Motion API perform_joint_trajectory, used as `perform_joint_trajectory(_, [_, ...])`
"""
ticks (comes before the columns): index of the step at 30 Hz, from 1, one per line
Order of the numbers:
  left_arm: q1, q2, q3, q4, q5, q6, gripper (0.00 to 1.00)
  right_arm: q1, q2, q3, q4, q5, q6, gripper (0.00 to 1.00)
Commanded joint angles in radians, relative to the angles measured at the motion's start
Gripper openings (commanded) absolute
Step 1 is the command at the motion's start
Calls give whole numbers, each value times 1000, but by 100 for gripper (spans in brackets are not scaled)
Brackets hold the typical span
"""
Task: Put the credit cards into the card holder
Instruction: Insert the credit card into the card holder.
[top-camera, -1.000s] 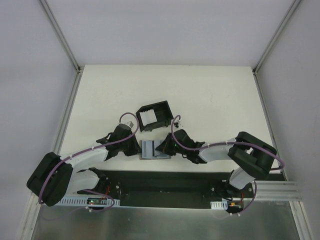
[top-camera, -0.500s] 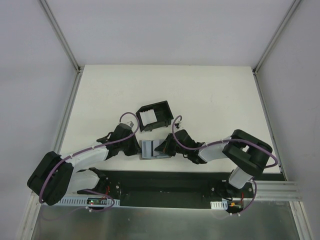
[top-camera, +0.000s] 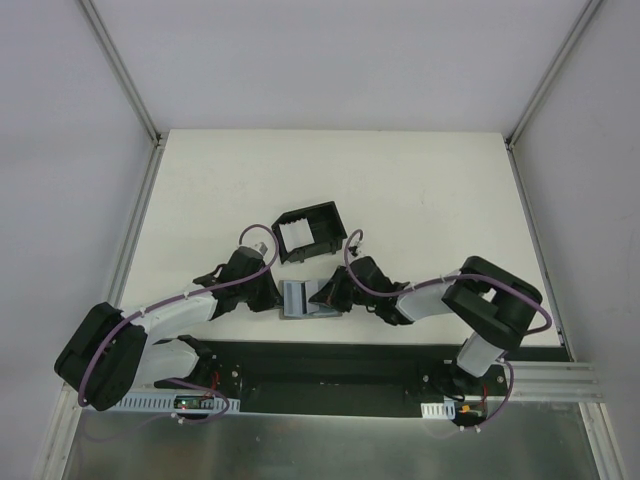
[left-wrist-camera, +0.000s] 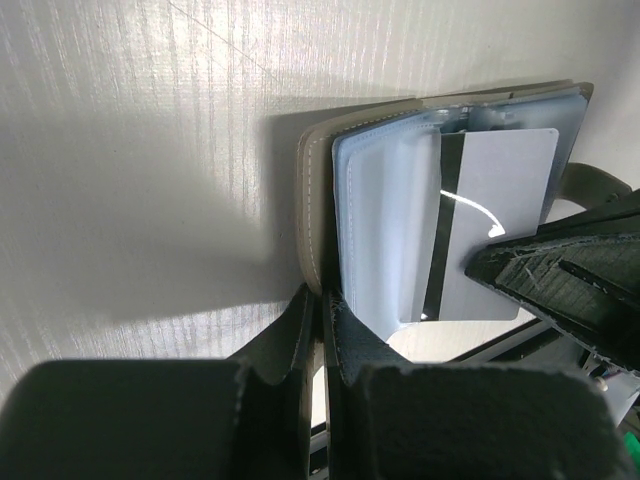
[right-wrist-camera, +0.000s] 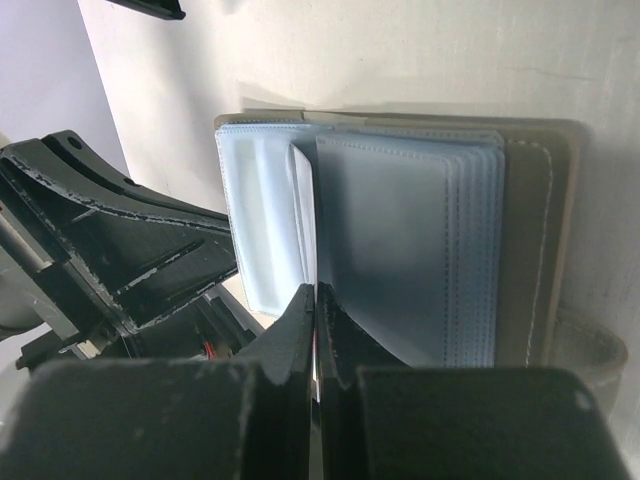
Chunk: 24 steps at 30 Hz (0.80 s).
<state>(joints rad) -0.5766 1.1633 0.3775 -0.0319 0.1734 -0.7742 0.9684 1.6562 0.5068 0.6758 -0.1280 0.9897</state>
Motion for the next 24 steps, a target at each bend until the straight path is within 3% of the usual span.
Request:
perform_joint_trajectory(1, [-5,41,-23,-99,-78,38,0,7,63,59,-42,-107,-17,0])
perform_joint_trajectory(9, [-5,36,-23,-99,-74,36,0,9,88,96,-65,-114,-32,2])
perform_joint_trajectory(12, [-5,27,-28,-99,-74,36,0,10,39,107,-163,-69,-86,11])
perform_joint_trajectory(18, [-5,-7,-43,-100,-60,32,0,15,-62,229,-557,85,-253,40])
perform_joint_trajectory(24, [-5,-27,-48,-100,-51,35,0,41,-47,312,-656,122,-310,49])
